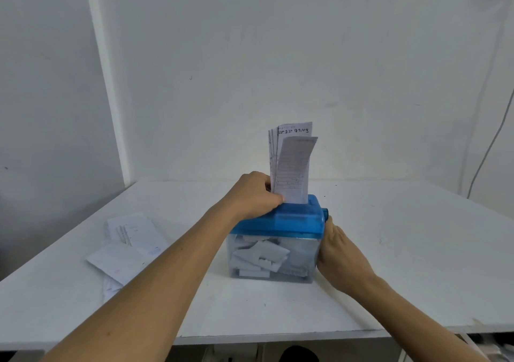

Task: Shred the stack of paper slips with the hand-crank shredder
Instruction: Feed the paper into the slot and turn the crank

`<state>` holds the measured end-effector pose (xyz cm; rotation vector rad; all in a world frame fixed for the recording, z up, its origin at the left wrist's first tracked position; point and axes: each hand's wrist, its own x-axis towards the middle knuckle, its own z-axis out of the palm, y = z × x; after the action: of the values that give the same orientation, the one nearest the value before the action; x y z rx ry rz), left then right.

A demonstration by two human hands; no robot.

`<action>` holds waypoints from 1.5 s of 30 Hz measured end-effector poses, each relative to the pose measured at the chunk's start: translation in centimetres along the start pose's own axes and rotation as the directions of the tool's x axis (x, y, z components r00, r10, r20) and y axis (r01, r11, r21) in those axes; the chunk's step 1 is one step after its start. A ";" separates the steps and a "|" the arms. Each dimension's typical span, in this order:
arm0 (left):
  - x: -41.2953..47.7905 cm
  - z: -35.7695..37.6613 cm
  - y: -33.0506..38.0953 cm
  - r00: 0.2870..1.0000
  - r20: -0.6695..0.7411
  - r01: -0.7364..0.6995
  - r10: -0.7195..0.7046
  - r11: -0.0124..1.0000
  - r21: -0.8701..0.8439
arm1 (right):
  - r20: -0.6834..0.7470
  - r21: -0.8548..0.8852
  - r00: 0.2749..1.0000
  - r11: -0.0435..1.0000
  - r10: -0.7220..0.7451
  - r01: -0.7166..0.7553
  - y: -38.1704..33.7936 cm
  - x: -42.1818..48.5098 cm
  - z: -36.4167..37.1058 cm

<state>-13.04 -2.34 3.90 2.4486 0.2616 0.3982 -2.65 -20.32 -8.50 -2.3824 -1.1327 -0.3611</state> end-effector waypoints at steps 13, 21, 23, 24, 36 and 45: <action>-2.3 0.6 0.5 0.997 0.044 0.039 -0.067 0.888 0.458 | 0.016 -0.050 0.999 0.998 0.048 -0.047 -1.3 -1.5 -1.0; -3.2 0.6 1.4 0.995 -0.019 0.099 -0.102 0.891 0.443 | 0.293 -0.059 0.935 0.979 0.202 -0.193 -3.0 -1.9 -4.4; -3.1 0.6 1.5 0.995 -0.003 0.091 -0.102 0.876 0.473 | 0.371 -0.106 0.904 0.977 0.213 -0.187 -3.7 -1.4 -6.1; -3.1 0.9 1.4 0.995 0.015 0.078 -0.098 0.870 0.486 | 0.413 -0.109 0.882 0.973 0.229 -0.201 -4.0 -1.4 -6.7; -1.9 1.0 0.8 0.994 0.053 0.063 -0.096 0.894 0.443 | 0.779 -0.097 0.558 0.933 0.288 -0.346 -6.5 3.2 -15.1; -2.2 1.0 0.8 0.994 0.038 0.076 -0.100 0.911 0.406 | 0.257 0.016 0.947 0.979 0.192 -0.203 -6.3 0.6 -15.2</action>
<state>-14.67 -4.10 3.14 2.8354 0.4688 0.2499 -7.64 -24.43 6.65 -2.5283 -0.9818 0.0387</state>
